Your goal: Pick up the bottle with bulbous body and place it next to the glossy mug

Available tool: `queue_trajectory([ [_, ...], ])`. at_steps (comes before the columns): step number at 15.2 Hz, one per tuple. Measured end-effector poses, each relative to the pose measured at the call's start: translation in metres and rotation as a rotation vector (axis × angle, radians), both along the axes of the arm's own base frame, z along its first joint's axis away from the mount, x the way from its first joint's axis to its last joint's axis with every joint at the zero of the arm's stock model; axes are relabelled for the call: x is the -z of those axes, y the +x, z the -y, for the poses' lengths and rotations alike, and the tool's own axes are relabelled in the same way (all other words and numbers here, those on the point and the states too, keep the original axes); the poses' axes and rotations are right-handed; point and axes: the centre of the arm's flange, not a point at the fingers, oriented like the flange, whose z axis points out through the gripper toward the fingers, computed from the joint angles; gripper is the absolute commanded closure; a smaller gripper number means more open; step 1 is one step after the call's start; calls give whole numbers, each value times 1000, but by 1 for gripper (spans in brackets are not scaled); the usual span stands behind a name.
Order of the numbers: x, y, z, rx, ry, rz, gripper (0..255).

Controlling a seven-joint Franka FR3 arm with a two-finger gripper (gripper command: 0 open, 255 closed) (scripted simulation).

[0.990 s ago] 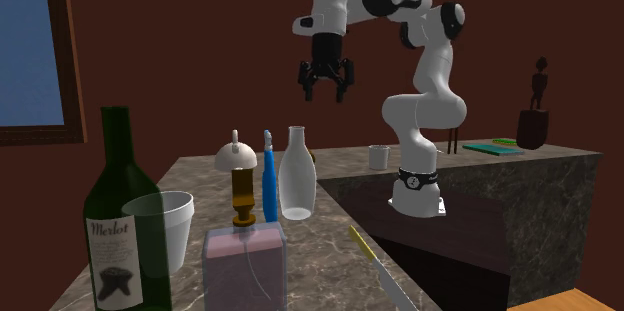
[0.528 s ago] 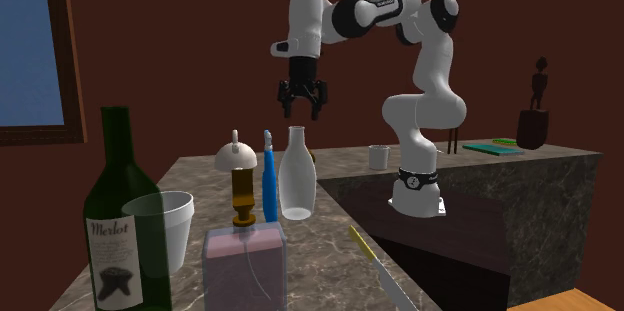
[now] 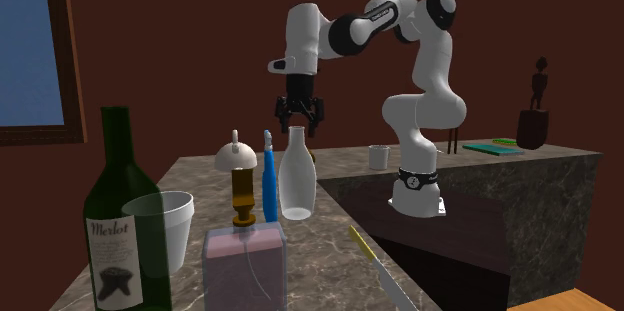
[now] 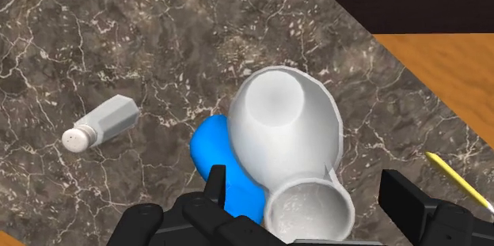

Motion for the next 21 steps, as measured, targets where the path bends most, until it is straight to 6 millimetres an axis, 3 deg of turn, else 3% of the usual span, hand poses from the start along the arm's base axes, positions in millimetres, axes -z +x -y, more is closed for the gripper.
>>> queue_trajectory([
  [6, 3, 1, 0, 0, 0, 1, 0],
  [7, 3, 1, 0, 0, 0, 1, 255],
  [17, 3, 1, 0, 0, -1, 1, 255],
  [21, -13, 2, 0, 0, 0, 1, 255],
])
